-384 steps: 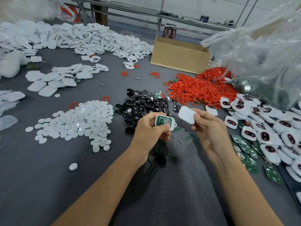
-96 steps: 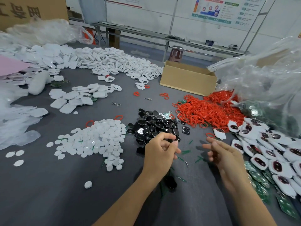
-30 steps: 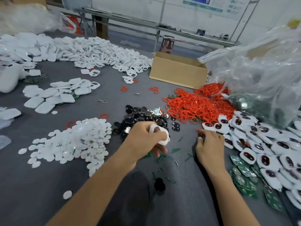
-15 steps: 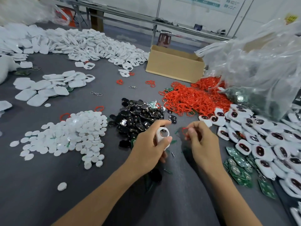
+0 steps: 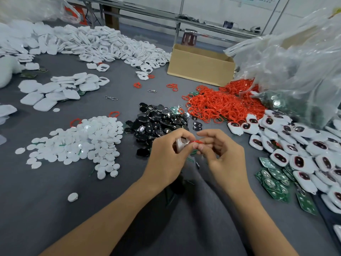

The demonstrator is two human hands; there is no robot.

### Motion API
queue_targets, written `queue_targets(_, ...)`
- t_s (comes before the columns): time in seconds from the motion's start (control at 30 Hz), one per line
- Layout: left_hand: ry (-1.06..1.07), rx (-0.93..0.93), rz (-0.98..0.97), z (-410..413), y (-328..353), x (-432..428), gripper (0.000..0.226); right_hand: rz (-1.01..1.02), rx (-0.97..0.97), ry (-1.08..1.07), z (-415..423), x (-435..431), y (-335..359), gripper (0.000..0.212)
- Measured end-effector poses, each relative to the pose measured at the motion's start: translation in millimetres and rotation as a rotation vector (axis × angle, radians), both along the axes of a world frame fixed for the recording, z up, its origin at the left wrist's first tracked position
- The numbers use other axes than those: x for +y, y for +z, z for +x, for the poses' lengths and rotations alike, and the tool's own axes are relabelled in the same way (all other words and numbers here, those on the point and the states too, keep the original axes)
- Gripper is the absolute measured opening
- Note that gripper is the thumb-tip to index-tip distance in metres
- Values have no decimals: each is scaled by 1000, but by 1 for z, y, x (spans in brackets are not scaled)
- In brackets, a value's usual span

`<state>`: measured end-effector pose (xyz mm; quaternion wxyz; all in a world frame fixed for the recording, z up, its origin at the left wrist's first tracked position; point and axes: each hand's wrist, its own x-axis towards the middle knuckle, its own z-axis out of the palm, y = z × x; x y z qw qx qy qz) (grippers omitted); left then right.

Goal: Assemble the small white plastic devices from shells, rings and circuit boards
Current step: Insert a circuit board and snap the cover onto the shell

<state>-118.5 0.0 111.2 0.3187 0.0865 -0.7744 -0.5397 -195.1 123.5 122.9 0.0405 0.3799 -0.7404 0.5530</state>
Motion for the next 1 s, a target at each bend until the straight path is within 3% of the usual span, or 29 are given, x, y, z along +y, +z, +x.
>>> queue_targets(0.47, 5, -22, -35, -2, -3, 1, 14, -24, -126, -41, 2, 2, -1, 19)
queue_targets(0.57, -17, -44, 20, -3, -3, 0, 14, -19, -23, -55, 4, 2, -3, 19)
queue_targets(0.77, -22, -42, 63, -2, -2, -1, 13, 51, 378, -135, 6, 2, -2, 22)
queue_targets(0.87, -70, -52, 52, 1, 0, 1, 5, 10, 406, -211, 4, 3, -2, 19)
queue_targets(1.0, -151, -164, 243, -1, 0, 1, 35, -85, 318, -315, 4, 4, -3, 13)
